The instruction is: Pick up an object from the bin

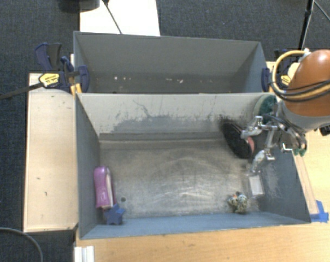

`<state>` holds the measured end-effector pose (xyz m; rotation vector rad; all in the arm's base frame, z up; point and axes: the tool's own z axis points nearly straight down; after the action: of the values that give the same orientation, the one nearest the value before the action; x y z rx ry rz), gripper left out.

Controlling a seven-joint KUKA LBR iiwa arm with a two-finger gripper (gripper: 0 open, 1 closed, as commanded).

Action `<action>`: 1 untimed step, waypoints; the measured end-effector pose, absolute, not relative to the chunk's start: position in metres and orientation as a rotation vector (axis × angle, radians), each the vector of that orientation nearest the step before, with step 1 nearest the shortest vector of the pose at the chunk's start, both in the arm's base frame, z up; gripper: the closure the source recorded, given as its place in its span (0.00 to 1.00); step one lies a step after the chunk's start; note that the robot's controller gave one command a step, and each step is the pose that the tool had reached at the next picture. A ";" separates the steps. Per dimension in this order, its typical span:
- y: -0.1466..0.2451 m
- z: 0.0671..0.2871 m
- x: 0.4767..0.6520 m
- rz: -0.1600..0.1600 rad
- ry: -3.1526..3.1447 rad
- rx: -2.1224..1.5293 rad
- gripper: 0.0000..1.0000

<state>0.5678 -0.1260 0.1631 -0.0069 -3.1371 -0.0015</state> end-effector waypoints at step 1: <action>-0.144 0.071 0.590 -0.001 -3.146 -0.154 0.00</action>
Offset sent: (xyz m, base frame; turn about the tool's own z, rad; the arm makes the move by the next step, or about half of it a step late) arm 0.0199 -0.0172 -0.0931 0.0921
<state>0.5905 -0.1436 0.0709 -0.1545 -3.1459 -0.0006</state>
